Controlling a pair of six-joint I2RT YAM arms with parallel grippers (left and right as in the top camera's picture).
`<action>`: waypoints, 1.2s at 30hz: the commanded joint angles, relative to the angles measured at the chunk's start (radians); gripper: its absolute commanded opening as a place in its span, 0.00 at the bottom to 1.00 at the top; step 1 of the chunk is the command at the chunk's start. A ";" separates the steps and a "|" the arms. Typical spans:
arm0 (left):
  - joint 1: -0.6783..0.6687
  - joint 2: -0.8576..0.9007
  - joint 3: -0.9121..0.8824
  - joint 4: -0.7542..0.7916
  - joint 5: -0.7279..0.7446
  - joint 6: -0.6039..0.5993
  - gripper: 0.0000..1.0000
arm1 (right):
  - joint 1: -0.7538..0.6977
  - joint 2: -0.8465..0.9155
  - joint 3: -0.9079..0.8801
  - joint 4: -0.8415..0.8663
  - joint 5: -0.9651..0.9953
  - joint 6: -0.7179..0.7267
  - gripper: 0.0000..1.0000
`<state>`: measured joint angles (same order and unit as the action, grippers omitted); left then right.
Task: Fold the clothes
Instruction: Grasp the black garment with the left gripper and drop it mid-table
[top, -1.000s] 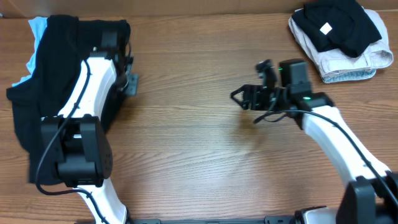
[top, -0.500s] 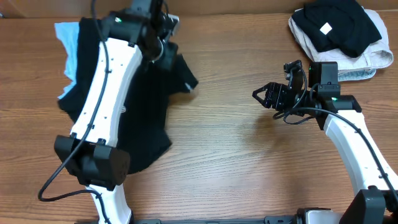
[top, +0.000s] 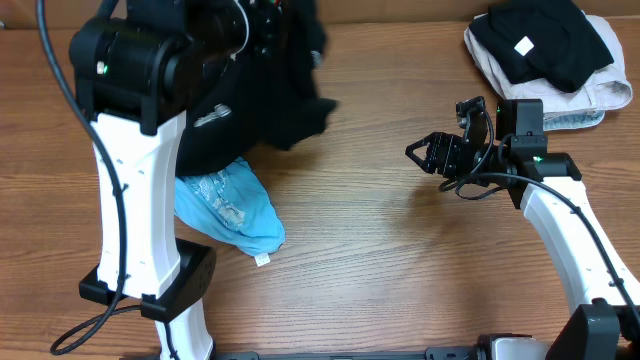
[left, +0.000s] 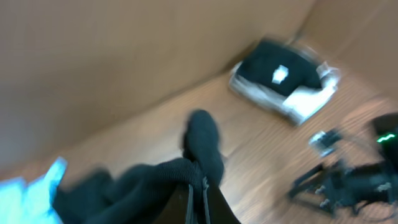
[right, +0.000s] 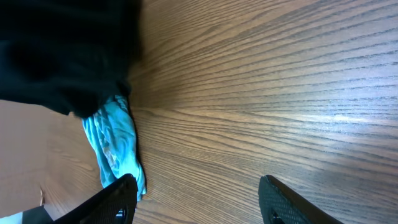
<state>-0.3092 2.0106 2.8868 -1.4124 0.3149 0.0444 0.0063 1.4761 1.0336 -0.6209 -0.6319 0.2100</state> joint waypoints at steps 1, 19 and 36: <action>-0.028 -0.011 0.039 0.064 0.149 -0.037 0.04 | -0.002 -0.022 0.023 0.005 -0.016 0.004 0.66; -0.221 0.211 0.026 0.152 0.153 -0.068 0.04 | -0.161 -0.022 0.023 -0.105 -0.090 -0.087 0.67; -0.182 0.439 0.026 -0.211 -0.196 -0.082 0.04 | -0.257 -0.022 0.023 -0.138 -0.079 -0.087 0.67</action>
<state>-0.5381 2.4535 2.9009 -1.6154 0.2665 -0.0116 -0.2481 1.4761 1.0336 -0.7601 -0.7025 0.1333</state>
